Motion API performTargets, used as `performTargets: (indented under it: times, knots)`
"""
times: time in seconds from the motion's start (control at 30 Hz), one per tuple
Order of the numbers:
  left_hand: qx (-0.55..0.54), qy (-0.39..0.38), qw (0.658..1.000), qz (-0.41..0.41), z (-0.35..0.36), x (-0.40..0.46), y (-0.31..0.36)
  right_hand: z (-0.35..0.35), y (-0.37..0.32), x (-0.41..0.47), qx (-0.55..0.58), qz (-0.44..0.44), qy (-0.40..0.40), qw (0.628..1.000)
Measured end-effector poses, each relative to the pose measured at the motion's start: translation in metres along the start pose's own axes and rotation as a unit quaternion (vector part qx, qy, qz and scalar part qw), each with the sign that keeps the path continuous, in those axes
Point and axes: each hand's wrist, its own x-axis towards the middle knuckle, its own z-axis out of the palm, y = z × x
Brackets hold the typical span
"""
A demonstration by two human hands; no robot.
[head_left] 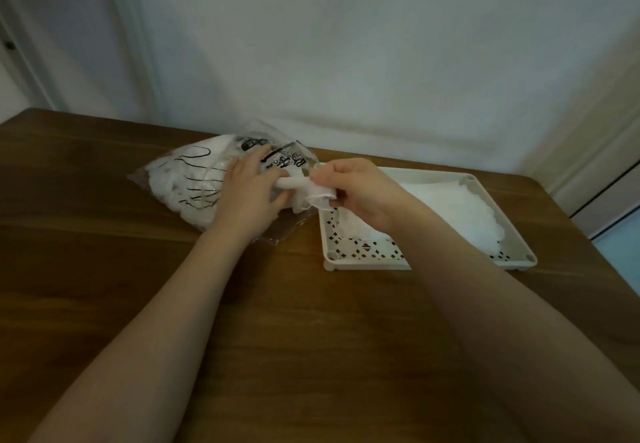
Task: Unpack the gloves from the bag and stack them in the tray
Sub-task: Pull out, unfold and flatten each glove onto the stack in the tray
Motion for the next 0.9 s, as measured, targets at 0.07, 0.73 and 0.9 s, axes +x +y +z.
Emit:
performTargets:
  times: [0.07, 0.73, 0.9]
  knots:
    - [-0.010, 0.012, 1.000, -0.003, -0.001, 0.001, 0.000, -0.005, -0.002, -0.004, 0.136, -0.004, -0.007, 0.991]
    - [-0.295, -0.003, 0.955, 0.030, -0.018, -0.015, 0.060, -0.013, 0.002, -0.021, 0.120, -0.052, 0.064, 0.989]
    - [-0.285, 0.099, 0.952, 0.045, -0.038, -0.017, 0.079, -0.019, -0.019, -0.027, 0.045, -0.143, 0.095, 0.984]
